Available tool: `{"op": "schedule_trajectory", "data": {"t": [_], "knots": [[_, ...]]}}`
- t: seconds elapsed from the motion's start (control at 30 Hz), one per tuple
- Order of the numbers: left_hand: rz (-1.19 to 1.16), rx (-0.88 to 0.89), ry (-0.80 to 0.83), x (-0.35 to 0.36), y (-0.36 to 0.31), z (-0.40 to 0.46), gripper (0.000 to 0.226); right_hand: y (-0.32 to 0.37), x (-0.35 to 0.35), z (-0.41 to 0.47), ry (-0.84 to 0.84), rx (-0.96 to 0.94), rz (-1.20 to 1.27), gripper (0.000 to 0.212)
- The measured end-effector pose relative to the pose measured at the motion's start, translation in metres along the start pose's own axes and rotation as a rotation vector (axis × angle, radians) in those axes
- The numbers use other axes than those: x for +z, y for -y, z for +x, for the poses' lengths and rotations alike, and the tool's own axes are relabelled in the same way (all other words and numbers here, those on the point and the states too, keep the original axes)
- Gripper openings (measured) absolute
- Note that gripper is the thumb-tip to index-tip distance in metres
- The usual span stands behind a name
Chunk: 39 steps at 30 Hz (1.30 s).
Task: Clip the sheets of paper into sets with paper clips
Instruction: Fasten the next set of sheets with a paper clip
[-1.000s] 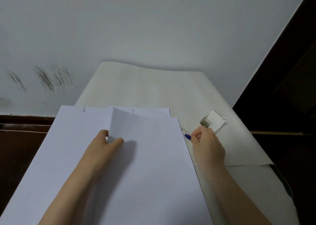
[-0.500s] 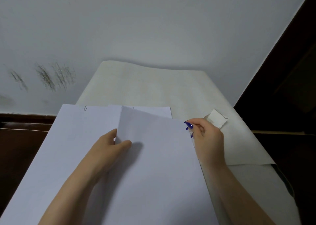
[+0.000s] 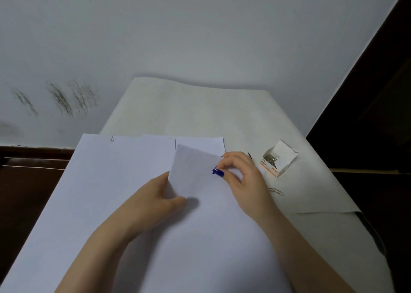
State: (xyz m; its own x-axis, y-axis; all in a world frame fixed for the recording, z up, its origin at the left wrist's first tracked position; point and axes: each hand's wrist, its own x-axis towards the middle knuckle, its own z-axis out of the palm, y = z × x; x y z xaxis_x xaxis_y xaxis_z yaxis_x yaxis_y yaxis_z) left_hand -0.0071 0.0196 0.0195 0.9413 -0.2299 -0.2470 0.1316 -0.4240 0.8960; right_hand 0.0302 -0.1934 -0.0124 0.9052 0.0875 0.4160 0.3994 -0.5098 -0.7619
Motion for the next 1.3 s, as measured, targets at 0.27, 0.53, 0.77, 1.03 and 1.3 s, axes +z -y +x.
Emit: {"op": "schedule_trajectory", "data": {"t": [0.27, 0.53, 0.77, 1.03, 1.3], "knots": [[-0.139, 0.096, -0.231, 0.009, -0.001, 0.007, 0.019, 0.009, 0.008, -0.001, -0.023, -0.084, 0.068, 0.009], [-0.115, 0.103, -0.309, 0.011, 0.003, 0.011, 0.035, 0.025, 0.007, 0.001, -0.121, -0.058, 0.201, 0.013], [0.111, 0.310, -0.331, 0.017, 0.002, 0.010, 0.027, 0.033, 0.002, 0.006, -0.217, 0.062, 0.320, 0.008], [0.132, 0.370, -0.340, 0.020, 0.003, 0.011, 0.022, 0.035, -0.002, 0.005, -0.150, 0.114, 0.369, 0.005], [0.124, 0.377, -0.353, 0.020, 0.004, 0.011, 0.020, 0.035, -0.004, 0.005, -0.099, 0.145, 0.413, 0.012]]}}
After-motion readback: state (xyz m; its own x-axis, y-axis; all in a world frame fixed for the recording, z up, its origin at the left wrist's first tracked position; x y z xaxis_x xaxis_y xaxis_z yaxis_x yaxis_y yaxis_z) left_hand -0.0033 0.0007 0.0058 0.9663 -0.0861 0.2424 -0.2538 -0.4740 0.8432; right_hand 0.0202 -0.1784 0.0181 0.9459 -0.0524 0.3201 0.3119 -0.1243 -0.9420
